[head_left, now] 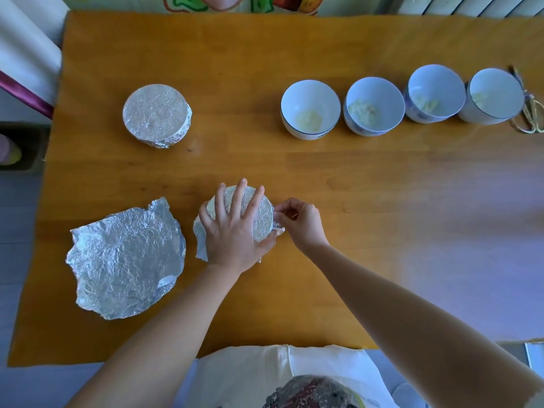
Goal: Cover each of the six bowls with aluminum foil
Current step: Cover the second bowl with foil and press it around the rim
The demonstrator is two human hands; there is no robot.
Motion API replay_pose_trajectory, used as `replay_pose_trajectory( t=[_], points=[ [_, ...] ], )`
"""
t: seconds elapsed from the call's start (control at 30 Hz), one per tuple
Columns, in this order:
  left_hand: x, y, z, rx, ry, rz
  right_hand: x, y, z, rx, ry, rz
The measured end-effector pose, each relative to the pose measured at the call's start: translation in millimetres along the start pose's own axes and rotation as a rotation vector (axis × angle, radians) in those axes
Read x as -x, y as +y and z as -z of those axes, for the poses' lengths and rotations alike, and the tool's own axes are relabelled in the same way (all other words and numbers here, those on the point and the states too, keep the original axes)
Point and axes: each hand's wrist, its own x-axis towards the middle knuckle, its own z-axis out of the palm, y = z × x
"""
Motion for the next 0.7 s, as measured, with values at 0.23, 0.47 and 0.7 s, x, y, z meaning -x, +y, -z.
replay_pose_trajectory(
  t=[0.23,0.47,0.7],
  points=[
    [-0.4,1.0,1.2,-0.006,-0.006,0.010,7.3,3.2,-1.6,-0.056,0.033,-0.010],
    [-0.4,0.5,0.6,-0.001,0.001,0.015,18.0,15.8,14.9,-0.223,-0.228,-0.026],
    [-0.2,0.2,-1.6,-0.018,0.021,0.018,9.3,9.1,13.3,0.049,-0.118,0.144]
  ],
)
